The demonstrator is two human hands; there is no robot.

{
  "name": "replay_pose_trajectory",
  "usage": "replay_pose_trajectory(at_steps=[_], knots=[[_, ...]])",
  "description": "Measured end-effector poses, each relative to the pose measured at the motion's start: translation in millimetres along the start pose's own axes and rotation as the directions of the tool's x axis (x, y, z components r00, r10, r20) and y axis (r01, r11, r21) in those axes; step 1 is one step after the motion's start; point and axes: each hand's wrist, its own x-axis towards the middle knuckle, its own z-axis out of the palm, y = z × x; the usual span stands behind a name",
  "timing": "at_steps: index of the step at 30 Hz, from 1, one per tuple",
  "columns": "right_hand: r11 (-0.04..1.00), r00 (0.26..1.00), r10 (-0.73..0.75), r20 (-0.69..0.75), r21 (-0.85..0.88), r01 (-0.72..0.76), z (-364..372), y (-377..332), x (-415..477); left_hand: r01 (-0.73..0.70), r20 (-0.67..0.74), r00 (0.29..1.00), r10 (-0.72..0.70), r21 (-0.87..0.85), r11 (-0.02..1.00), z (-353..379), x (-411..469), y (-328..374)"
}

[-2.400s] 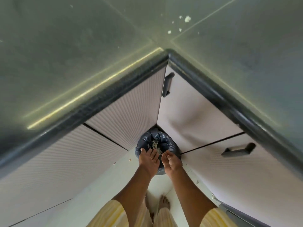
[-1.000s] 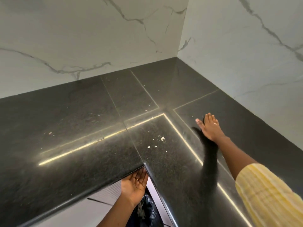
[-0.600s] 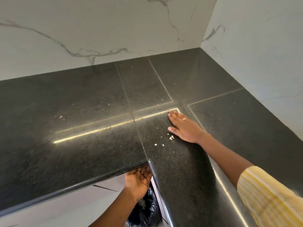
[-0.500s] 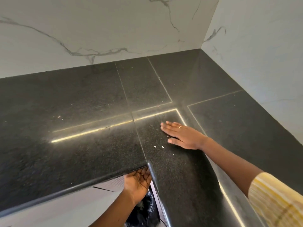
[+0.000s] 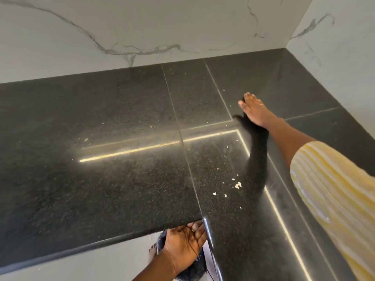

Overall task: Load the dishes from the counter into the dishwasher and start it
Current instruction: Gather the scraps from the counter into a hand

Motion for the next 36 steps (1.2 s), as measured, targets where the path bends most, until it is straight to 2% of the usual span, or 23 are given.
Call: replay_pose_trajectory(at_steps=[2,4,8,13,18,19,20,22,24,26,28,36], knots=[[0.996,0.996,-0.084,-0.003,-0.006,0.084,3,-14,10,0.006,-0.001,1.0,-0.006,0.014,1.0,-1,1,2],[0.974,0.973,-0.228,0.025,-0.009,0.228,4,-27,5,0.005,-0.013,1.0,-0.005,0.018,1.0,-1,2,1],[0.841,0.835,-0.532,0.141,-0.027,0.54,15,-50,-35,0.008,-0.032,0.999,-0.007,0.036,0.999,3,-2,2],[0.76,0.709,-0.642,0.29,0.117,0.64,27,-67,-104,-0.016,-0.12,0.993,0.023,0.063,0.998,10,-3,1],[0.721,0.615,-0.684,0.392,0.234,0.652,36,-74,-182,-0.06,-0.08,0.994,0.069,0.106,0.993,14,-9,-1],[0.719,0.62,-0.694,0.367,0.311,0.621,36,-72,-196,-0.065,-0.071,0.995,0.073,0.111,0.992,14,-10,-2],[0.722,0.654,-0.688,0.315,0.388,0.572,35,-66,-208,-0.068,-0.063,0.995,0.076,0.115,0.991,14,-10,-3],[0.781,0.788,-0.582,0.202,0.41,0.472,31,-45,-222,-0.07,-0.041,0.996,0.074,0.097,0.993,13,-9,-3],[0.897,0.885,-0.433,0.169,0.173,0.406,27,-17,-227,-0.07,-0.039,0.997,0.074,0.08,0.994,12,-8,-3],[0.92,0.926,-0.309,0.217,-0.178,0.349,25,1,-234,-0.085,-0.041,0.995,0.089,0.082,0.993,9,-8,-4],[0.866,0.924,-0.289,0.25,-0.345,0.363,30,1,-240,-0.103,-0.028,0.994,0.105,0.072,0.992,8,-7,-5],[0.775,0.842,-0.466,0.27,-0.334,0.536,54,-47,-240,-0.139,0.041,0.99,0.137,0.075,0.987,8,-4,-9]])
